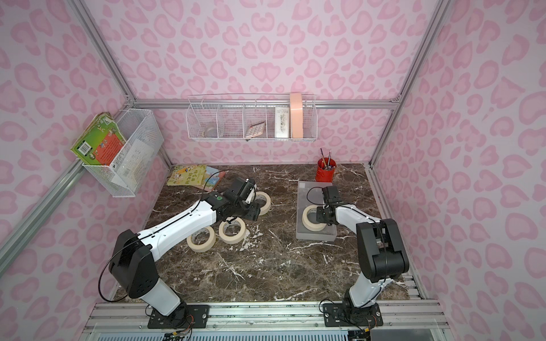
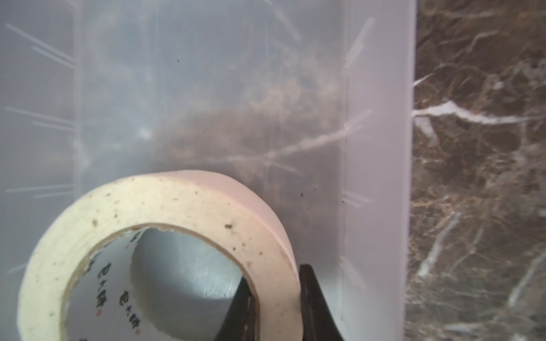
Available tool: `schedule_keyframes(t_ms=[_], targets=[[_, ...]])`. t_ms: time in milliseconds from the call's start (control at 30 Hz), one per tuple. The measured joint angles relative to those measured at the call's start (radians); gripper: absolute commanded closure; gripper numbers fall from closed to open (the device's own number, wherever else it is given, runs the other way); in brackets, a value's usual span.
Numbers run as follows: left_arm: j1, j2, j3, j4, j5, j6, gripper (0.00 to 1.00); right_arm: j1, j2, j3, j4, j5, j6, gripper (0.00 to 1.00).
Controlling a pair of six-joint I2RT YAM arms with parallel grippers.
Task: Take out the art tape in the storage box
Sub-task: Pick up the art tape from the storage box.
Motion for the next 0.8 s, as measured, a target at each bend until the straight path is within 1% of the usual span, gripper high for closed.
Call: schedule_keyframes(t_ms=[67, 167, 267, 400, 500, 600, 733, 800], targets=[[-0.006, 0.005, 0.005, 0.0, 0.003, -0.004, 0.25, 0.012, -0.024, 0.012, -0.026, 0.023, 0.0, 1.0], [-0.018, 0.023, 0.032, 0.0, 0.006, -0.008, 0.25, 0.045, -0.06, 0.053, -0.049, 0.048, -0.008, 1.0], [-0.045, 0.039, 0.069, 0.008, 0.037, -0.01, 0.24, 0.104, -0.09, 0.101, -0.078, 0.091, -0.014, 1.0], [-0.083, 0.059, 0.116, 0.025, 0.079, -0.016, 0.24, 0.206, -0.105, 0.148, -0.117, 0.117, -0.022, 1.0], [-0.097, 0.074, 0.148, 0.055, 0.113, -0.023, 0.24, 0.271, -0.103, 0.178, -0.148, 0.119, -0.02, 1.0], [-0.107, 0.106, 0.168, 0.076, 0.133, -0.029, 0.24, 0.311, -0.1, 0.201, -0.154, 0.119, -0.003, 1.0], [-0.113, 0.153, 0.19, 0.077, 0.134, -0.029, 0.24, 0.356, -0.099, 0.214, -0.166, 0.113, 0.011, 1.0], [-0.113, 0.179, 0.202, 0.082, 0.127, -0.028, 0.27, 0.372, -0.101, 0.216, -0.171, 0.105, 0.022, 1.0]])
